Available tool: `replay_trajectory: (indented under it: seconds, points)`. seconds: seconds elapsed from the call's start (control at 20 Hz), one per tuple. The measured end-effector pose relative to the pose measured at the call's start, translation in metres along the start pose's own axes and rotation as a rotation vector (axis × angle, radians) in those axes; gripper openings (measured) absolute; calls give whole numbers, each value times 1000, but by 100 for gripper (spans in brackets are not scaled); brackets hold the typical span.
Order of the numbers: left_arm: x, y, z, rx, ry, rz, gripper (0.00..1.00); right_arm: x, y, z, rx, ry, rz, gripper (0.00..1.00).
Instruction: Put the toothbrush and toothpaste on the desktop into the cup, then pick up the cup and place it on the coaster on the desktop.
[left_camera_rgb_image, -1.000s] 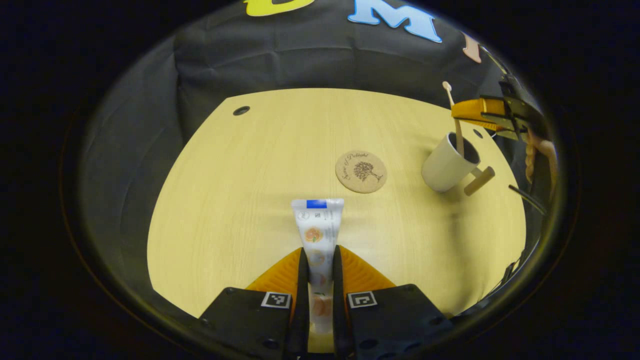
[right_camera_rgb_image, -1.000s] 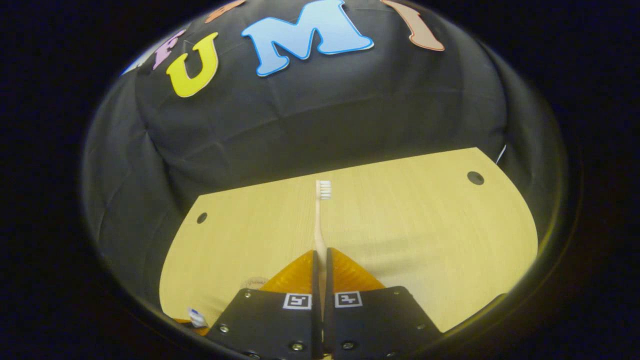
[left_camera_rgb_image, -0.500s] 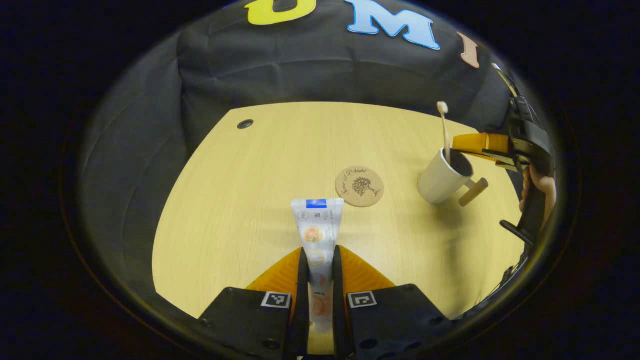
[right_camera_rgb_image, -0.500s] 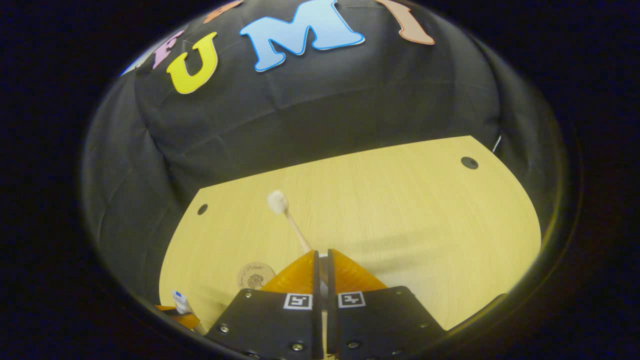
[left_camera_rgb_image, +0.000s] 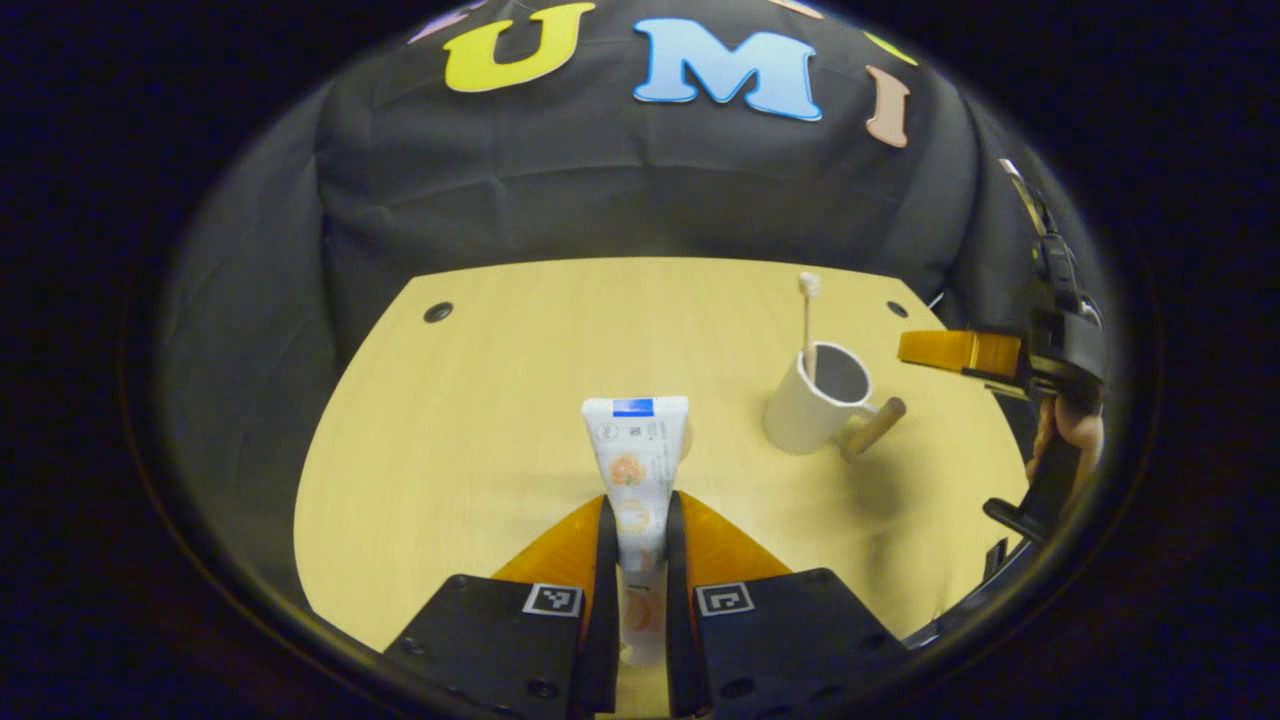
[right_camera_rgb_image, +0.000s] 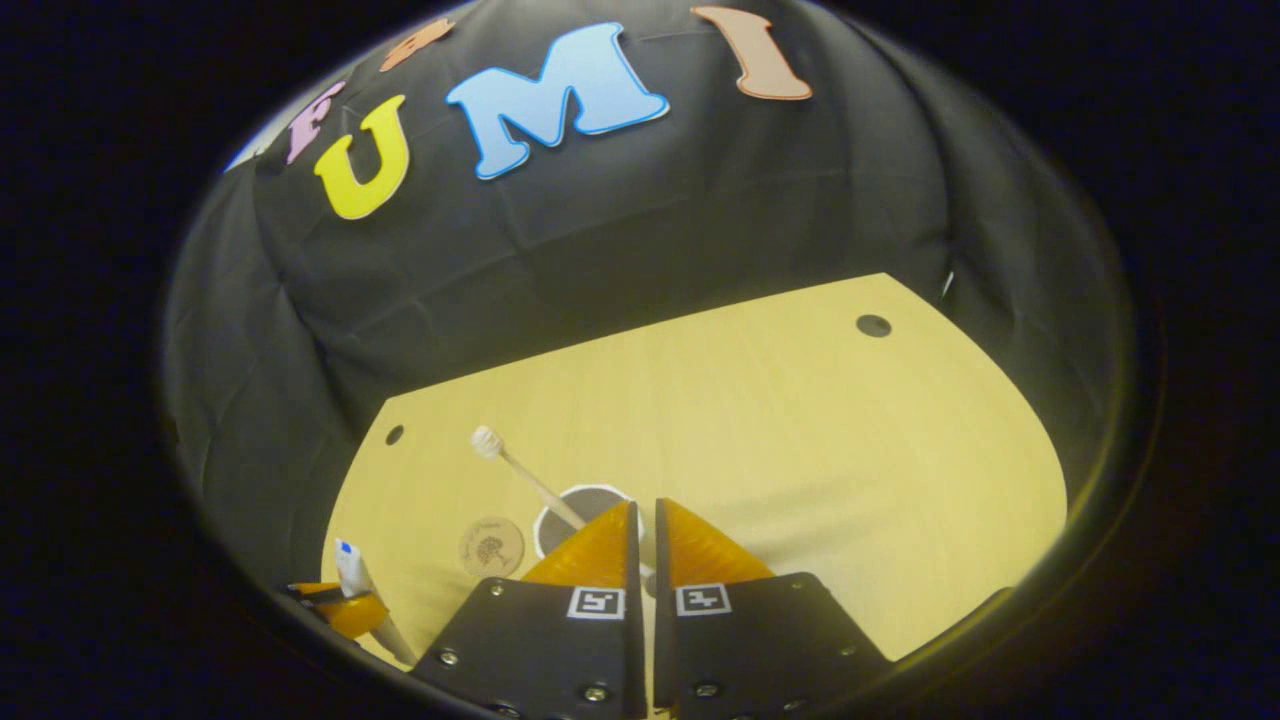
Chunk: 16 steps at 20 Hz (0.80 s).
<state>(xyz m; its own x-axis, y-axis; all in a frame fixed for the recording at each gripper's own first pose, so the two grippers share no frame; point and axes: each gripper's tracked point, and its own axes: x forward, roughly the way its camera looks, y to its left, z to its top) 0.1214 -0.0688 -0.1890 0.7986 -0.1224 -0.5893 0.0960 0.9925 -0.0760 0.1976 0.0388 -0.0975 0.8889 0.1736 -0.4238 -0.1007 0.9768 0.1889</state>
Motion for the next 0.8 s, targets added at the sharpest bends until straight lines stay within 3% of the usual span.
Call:
replay_trajectory:
  seconds: [0.45,0.8]
  points:
    - [16,-131,77,174,-143,-264,27,-61,-100,-18,128,-25,-148,4]
    - [65,-195,128,292,-230,-364,27,-103,-163,-40,215,-11,-260,5]
